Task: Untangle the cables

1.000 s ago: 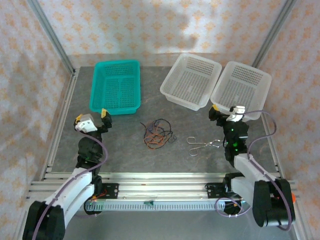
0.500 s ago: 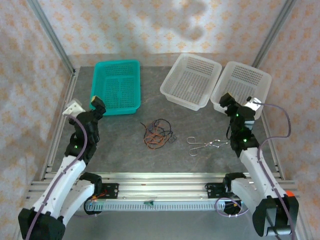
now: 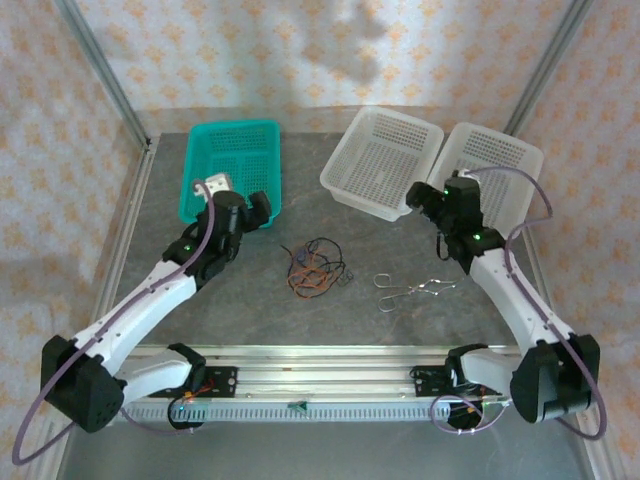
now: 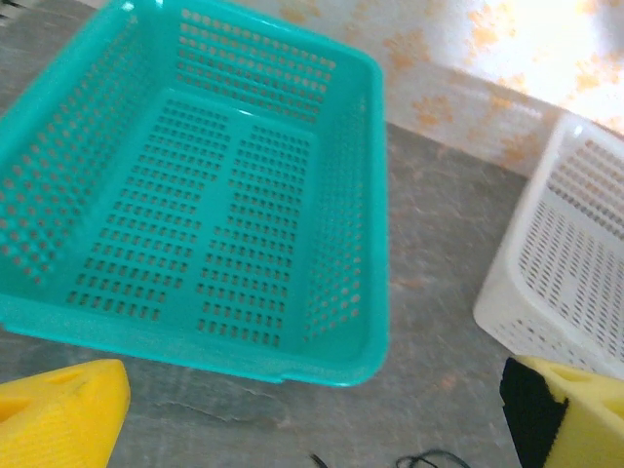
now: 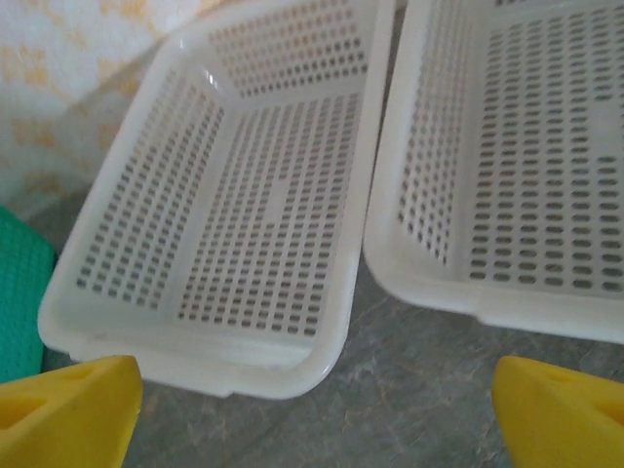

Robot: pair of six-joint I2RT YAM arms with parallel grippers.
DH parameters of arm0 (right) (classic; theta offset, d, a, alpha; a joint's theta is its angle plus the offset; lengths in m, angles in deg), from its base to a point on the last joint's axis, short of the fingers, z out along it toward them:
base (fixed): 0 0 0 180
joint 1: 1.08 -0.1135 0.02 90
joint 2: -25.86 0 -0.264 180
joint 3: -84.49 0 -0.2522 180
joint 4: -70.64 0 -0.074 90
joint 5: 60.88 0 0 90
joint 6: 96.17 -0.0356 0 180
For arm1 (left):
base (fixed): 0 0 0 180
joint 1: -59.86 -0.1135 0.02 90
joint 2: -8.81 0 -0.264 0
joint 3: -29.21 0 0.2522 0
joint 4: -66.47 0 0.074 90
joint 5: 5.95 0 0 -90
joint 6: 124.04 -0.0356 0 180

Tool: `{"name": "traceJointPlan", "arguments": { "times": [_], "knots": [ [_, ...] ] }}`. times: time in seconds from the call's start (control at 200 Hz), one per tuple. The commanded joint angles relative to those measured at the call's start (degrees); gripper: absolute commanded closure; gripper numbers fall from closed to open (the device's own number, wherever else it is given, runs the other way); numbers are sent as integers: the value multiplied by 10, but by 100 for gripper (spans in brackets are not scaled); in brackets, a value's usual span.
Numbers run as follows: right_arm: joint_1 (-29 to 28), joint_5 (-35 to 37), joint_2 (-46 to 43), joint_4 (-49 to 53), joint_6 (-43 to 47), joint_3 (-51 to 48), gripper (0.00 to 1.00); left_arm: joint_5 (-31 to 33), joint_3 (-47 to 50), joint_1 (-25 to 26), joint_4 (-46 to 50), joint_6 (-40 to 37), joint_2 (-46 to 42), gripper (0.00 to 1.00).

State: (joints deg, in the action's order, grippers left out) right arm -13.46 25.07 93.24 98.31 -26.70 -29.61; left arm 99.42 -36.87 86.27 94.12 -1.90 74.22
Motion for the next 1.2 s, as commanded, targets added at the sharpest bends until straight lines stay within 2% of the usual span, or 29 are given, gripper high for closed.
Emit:
{"name": "traceJointPlan", "arguments": {
  "times": [0.0,0.135,0.22,0.355,0.521,0.596,0.706,0.851,1.016,1.197],
  "knots": [
    [-17,33,35,90,8,37,9,-26,-31,18,32,9,29,1],
    [-17,121,72,105,-27,58,11,-70,-41,20,8,6,59,1],
    [-10,144,109,105,-32,89,11,-75,-66,21,8,-5,89,1],
    [6,132,193,111,-28,171,8,-63,-143,11,47,-17,165,1],
    [35,98,302,130,-19,285,8,-107,-197,-33,46,-24,227,0],
    [40,110,341,129,-14,324,8,-113,-213,-51,46,-24,247,1],
    [49,107,398,138,-8,384,8,-159,-228,-77,39,-17,273,1],
    [52,96,476,176,2,469,9,-203,-245,-86,34,-36,301,1],
    [55,115,547,221,11,550,14,-258,-244,-104,15,-41,326,1],
    [54,132,600,268,17,613,16,-254,-269,-107,38,-49,352,1]
  ]
}}
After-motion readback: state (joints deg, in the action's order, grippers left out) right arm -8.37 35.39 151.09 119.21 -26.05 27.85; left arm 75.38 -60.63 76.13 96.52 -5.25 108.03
